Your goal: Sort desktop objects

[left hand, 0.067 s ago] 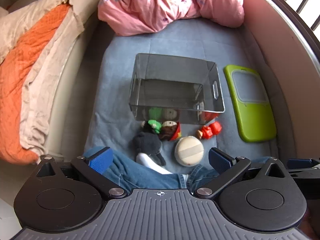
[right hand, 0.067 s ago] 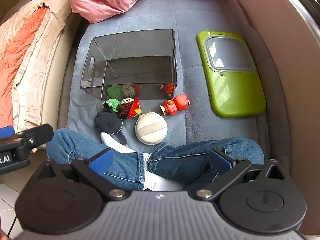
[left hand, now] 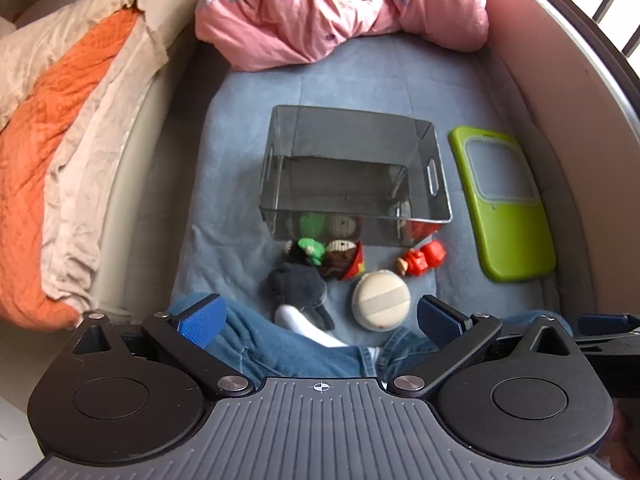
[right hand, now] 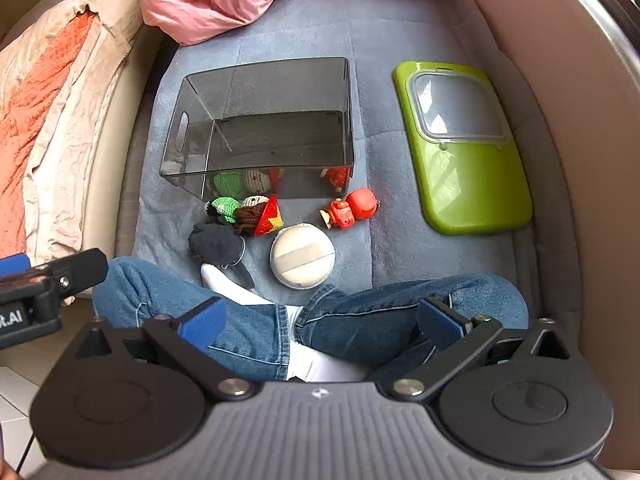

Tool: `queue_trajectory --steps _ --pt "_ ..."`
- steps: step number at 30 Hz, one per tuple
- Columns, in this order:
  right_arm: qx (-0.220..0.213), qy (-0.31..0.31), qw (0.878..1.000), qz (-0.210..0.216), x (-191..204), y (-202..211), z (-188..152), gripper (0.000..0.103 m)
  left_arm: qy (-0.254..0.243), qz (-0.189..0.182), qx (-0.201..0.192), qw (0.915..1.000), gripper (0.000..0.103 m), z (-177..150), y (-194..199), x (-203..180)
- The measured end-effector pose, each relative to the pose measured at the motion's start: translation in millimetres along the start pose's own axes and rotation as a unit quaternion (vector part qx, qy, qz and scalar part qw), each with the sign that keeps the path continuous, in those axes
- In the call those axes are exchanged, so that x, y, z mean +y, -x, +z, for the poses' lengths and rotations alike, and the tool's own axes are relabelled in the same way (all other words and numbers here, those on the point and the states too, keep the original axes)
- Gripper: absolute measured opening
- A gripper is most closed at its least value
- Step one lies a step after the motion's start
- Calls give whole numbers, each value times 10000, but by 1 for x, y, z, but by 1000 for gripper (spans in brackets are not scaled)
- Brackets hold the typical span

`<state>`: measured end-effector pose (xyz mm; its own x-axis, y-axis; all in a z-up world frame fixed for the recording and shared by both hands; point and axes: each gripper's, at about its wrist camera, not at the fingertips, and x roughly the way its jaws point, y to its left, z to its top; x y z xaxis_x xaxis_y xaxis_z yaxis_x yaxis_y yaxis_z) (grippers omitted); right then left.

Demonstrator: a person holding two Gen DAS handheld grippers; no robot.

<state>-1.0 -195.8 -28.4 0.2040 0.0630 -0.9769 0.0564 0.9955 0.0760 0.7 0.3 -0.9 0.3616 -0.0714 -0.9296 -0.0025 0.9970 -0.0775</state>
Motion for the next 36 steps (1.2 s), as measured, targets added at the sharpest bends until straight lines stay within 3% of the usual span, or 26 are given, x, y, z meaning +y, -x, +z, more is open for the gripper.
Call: queue_trajectory --steps 19,21,36 --pt "-34 68 9999 -123 20 -6 8 103 86 142 247 9996 103 4 -6 3" --pt "-38 -52 10000 19 0 2 0 103 116 145 278 9994 103 5 -7 3" --pt "8 -55 10000 6 -1 0 0 103 93 132 426 9990 103 2 -12 5"
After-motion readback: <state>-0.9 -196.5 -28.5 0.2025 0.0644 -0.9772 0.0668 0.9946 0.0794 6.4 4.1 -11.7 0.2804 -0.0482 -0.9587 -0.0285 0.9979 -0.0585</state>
